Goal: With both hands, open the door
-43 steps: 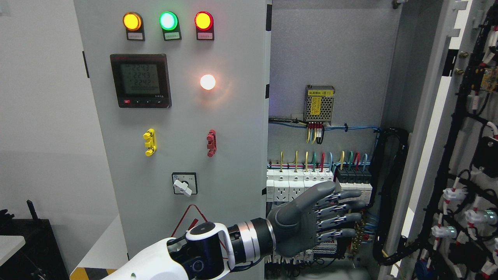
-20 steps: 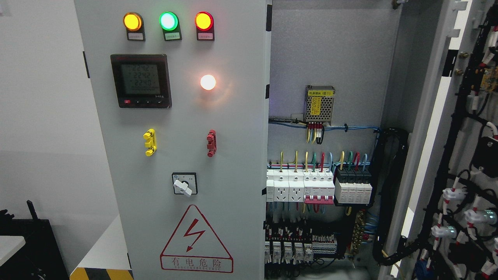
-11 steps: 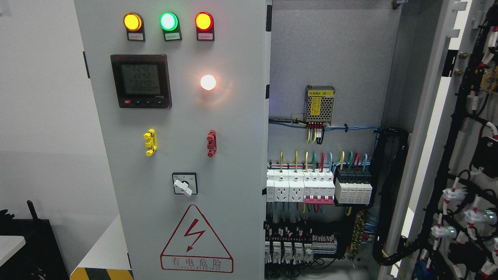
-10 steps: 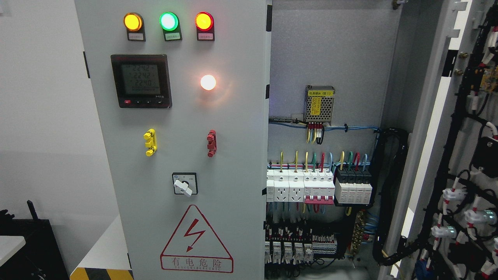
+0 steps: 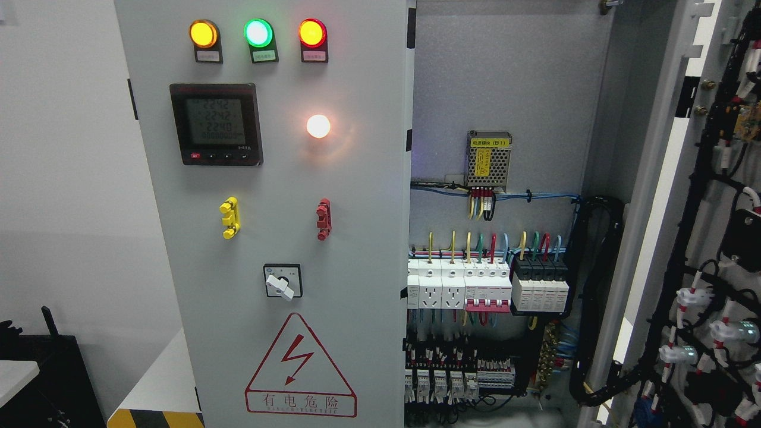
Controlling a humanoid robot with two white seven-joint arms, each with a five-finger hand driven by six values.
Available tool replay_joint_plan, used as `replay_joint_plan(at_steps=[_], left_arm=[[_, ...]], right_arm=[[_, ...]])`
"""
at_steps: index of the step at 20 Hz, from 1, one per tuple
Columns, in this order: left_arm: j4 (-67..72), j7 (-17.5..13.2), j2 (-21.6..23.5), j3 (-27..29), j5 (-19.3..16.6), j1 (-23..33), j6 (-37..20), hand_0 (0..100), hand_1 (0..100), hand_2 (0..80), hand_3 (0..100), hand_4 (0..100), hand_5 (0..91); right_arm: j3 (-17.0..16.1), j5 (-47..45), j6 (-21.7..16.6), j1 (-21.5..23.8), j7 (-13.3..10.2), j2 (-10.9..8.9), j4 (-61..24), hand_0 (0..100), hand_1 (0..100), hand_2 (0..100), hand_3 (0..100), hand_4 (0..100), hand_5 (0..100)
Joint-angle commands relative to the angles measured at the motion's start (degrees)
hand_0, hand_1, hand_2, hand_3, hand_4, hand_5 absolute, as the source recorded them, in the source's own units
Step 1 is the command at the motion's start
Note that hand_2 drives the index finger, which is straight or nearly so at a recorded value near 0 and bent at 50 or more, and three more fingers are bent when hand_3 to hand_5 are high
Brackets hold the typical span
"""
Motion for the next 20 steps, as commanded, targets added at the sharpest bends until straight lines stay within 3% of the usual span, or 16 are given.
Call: replay_joint_plan(at_steps=[1,7,13,18,20], left_arm=[[17.7,-0.6,-3.6,0.2,-1.7,5.4,-1.1,12,39,0.0,0,0,0.0],[36.5,-4.7,-12.0,0.0,-2.0,6.0,-2.0,12,39,0.0,0,0,0.0],[52.3,-4.7,-20.5,0.5,-6.0,7.6,-3.2,12,39,0.0,0,0,0.0],[68.5,-4.7,-28.0,0.7,-6.4,7.2,-6.8,12,39,0.0,0,0,0.0],[72.1,-4.7,-30.3,3.0,-8.5,7.2,-6.8,12,39,0.0,0,0,0.0]], right_arm=[[0.0,0.0,0.0,0.1,0.0,-0.12,-0.6,53,19,0,0,0,0],[0.0,0.0,0.1,0.1,0.0,-0.3,-0.4,54,19,0,0,0,0],[0.0,0.0,0.1,0.0,0.0,-0.38,-0.5,54,19,0,0,0,0],[0.0,0.0,0.1,-0.1,0.0,-0.38,-0.6,54,19,0,0,0,0],[0.0,0.0,0.1,-0.1,0.1,-0.38,-0.6,54,19,0,0,0,0]])
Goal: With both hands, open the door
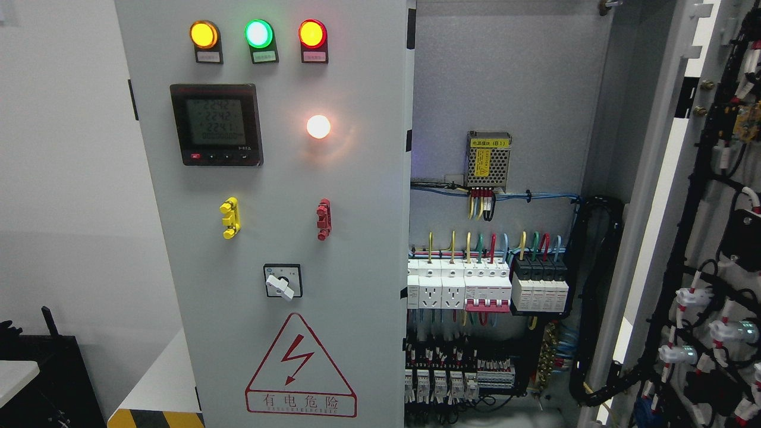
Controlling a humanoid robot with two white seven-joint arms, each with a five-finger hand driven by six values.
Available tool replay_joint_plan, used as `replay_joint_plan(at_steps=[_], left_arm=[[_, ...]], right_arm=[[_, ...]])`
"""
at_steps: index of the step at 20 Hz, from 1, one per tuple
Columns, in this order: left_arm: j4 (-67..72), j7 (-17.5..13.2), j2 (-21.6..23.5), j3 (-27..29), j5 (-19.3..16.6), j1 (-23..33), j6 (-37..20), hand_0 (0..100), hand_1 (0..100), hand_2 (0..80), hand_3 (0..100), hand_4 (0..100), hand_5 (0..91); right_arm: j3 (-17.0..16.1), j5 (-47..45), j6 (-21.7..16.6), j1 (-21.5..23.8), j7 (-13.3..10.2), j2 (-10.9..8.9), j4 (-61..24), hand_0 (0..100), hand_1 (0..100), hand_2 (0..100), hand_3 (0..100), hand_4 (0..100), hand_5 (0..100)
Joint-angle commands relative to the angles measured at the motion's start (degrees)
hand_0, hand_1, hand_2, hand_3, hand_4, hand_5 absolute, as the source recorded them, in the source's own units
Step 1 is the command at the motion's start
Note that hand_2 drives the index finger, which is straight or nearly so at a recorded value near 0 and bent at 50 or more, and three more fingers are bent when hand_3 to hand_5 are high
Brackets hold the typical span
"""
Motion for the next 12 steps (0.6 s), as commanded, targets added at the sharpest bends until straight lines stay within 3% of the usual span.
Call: replay_joint_plan(at_steps=[1,8,10,12], left_arm=[[29.8,0.3,-14.5,4.7,-5.0,0.2,-0.8,12,39,0.0,0,0,0.0],[39.2,0.2,-20.9,33.0,-30.2,-0.6,-0.7,12,39,0.0,0,0,0.0],[39.6,0.3,-22.0,37.8,-33.4,-0.9,-0.7,12,39,0.0,0,0,0.0],[39.6,0.3,-22.5,39.0,-33.8,-0.9,-0.5,12,39,0.0,0,0,0.0]], right_arm=[[0.0,0.0,0.0,-0.1,0.1,-0.09,-0.2,54,19,0,0,0,0],[-0.6,0.0,0.0,0.0,2.7,-0.18,-0.2,54,18,0,0,0,0],[-0.6,0.0,0.0,0.0,3.1,-0.26,-0.3,54,18,0,0,0,0],[-0.6,0.0,0.0,0.0,3.1,-0.26,-0.3,54,18,0,0,0,0]])
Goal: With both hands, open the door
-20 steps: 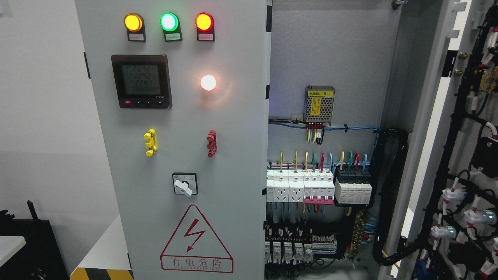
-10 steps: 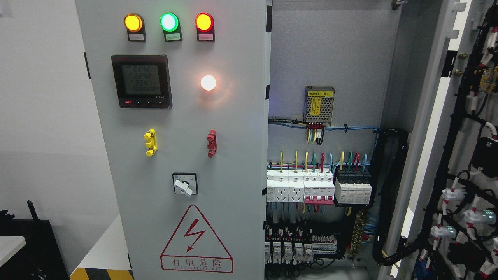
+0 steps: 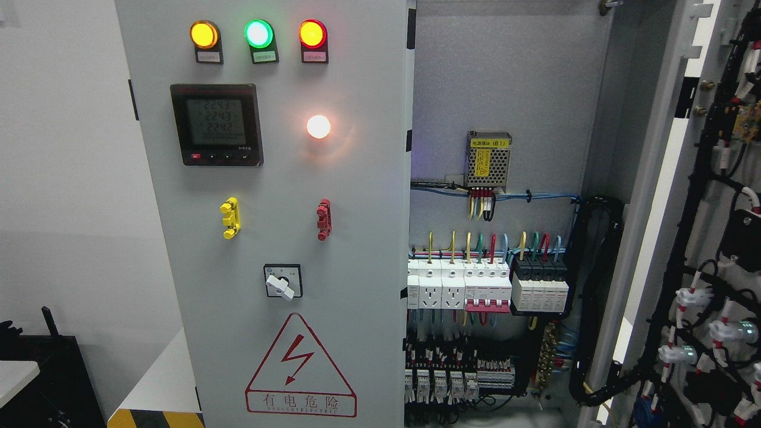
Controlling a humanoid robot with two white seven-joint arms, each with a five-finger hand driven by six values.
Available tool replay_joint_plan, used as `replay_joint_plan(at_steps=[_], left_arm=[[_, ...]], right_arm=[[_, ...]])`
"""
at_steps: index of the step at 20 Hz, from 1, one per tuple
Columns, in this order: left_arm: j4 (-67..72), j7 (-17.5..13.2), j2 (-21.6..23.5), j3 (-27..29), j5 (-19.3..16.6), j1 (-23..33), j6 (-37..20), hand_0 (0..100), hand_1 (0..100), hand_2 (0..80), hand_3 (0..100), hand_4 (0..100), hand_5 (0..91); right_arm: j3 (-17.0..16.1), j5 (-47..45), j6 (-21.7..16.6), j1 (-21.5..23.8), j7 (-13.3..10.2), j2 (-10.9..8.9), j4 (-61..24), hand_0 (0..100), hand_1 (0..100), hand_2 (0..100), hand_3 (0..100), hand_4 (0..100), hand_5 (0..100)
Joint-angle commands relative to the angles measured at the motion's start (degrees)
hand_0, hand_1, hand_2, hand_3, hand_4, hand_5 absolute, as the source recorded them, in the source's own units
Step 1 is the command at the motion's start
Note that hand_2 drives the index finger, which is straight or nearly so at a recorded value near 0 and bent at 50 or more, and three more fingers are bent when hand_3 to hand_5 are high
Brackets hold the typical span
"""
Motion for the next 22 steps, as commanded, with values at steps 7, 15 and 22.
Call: replay_joint_plan(at_steps=[7,15,22], left_arm=[[15.3,0.3,-12.2,21.2,-10.6,-0.1,0.7,12,39,0.0,0,0,0.0],[16.3,0.6,-14.6,31.5,-15.4,-1.1,4.2,12,39,0.0,0,0,0.0],[18.7,1.5,-15.2,36.6,-15.6,-2.7,3.6,12,39,0.0,0,0,0.0]], right_arm=[[-0.4,0.0,-0.1,1.4,0.3,-0.41,-4.0,54,17,0,0,0,0],[0.4,0.0,-0.4,6.5,0.6,-1.46,-15.1,56,14,0,0,0,0],[0.5,0.0,-6.6,11.9,5.6,-1.73,-28.5,58,12,0,0,0,0]])
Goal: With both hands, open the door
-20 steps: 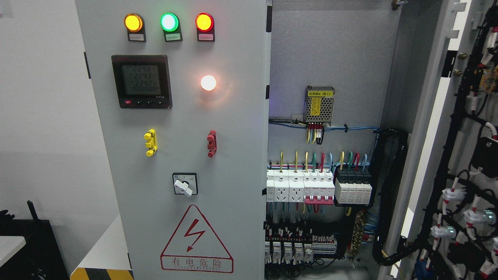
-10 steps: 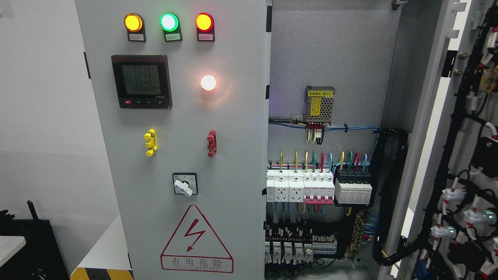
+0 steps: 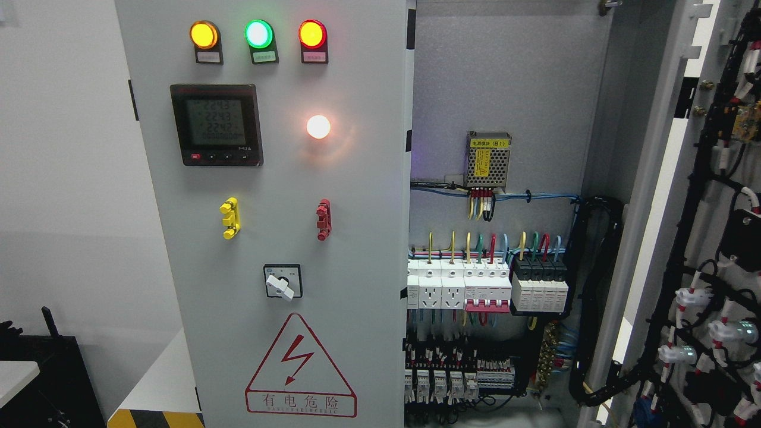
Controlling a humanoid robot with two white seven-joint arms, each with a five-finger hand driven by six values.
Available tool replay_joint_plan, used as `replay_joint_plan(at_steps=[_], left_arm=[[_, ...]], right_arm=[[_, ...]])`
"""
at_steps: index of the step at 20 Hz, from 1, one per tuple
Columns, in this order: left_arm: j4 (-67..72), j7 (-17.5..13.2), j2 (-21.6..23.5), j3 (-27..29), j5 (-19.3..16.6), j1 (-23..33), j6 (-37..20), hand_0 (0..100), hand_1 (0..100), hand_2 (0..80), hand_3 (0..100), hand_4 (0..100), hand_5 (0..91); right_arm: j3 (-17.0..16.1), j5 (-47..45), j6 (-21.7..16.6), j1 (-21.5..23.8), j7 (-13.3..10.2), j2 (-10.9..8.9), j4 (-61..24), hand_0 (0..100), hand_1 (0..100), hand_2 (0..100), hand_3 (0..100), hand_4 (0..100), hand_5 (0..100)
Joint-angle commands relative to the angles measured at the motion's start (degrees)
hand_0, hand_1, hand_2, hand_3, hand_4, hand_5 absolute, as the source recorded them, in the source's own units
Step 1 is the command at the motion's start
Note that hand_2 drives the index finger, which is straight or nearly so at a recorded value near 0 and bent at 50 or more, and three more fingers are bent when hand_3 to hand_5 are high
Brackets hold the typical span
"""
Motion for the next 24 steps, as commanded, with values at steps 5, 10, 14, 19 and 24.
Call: replay_joint_plan(at_steps=[5,10,14,19,24], left_arm=[[4.7,1.8,-3.5,11.2,-1.1,-1.3,-0.6,12,39,0.0,0,0,0.0],[4.6,4.0,-3.8,11.4,-1.0,-1.3,-0.6,12,39,0.0,0,0,0.0],[4.7,4.0,-3.8,11.3,-1.6,-1.3,-0.6,12,39,0.0,0,0,0.0],[4.7,4.0,-3.8,11.4,-7.5,-1.3,0.2,12,39,0.0,0,0,0.0],[4.6,3.9,-3.8,11.2,-7.8,-1.4,7.1,12,39,0.0,0,0,0.0]], right_arm=[[1.8,0.0,-12.3,4.0,5.0,-1.81,-18.7,58,12,0,0,0,0],[3.5,-0.1,-15.1,8.7,5.1,-3.04,-28.8,58,11,0,0,0,0],[5.2,-0.1,-21.8,12.1,5.0,-4.79,-34.1,59,10,0,0,0,0],[5.7,-0.2,-31.0,12.7,5.0,-6.73,-36.9,62,0,0,0,0,0],[5.6,-0.2,-31.5,17.5,5.0,-6.73,-47.0,59,0,0,2,0,0]])
